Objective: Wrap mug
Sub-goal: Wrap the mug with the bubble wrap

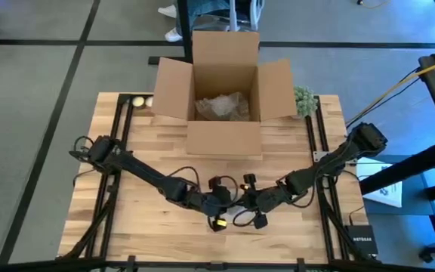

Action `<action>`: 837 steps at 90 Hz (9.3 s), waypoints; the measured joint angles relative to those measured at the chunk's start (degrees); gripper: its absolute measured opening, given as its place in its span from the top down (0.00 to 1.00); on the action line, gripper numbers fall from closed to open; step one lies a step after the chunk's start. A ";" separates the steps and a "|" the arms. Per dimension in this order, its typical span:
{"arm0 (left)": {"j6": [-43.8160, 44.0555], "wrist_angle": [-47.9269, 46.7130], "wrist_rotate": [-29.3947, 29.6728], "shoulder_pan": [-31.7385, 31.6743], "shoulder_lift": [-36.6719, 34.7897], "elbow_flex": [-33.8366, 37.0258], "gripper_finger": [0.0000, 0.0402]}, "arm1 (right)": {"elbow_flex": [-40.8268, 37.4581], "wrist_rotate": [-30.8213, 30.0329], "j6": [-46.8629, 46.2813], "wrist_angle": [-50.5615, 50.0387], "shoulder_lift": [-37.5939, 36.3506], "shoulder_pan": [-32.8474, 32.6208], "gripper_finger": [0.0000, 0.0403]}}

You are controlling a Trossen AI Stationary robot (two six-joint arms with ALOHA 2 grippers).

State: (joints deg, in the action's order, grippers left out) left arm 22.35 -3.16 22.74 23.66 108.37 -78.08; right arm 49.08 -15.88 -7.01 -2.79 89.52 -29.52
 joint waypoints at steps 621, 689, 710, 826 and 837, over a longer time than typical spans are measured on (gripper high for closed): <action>3.19 -0.45 -11.11 -4.15 5.04 0.13 1.00 | -4.71 -3.21 2.56 9.33 -4.93 -2.55 1.00; 1.34 -4.18 -10.23 -5.61 0.77 0.39 1.00 | -4.30 2.02 0.87 9.20 -0.33 0.72 1.00; 0.01 -5.95 -11.75 -8.23 2.19 0.19 1.00 | -4.31 1.49 1.05 9.26 -0.26 0.79 1.00; -1.63 -15.32 -8.31 -6.01 -6.14 -1.42 1.00 | 14.67 3.21 8.70 -14.99 6.34 0.68 0.43; 1.42 -19.11 -8.59 -5.16 -6.18 -1.40 1.00 | 16.11 2.41 8.88 -19.36 11.18 0.64 0.41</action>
State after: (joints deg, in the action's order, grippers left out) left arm 23.77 -22.27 14.15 18.50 102.19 -79.48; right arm 65.19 -13.47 1.88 -22.15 100.70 -28.88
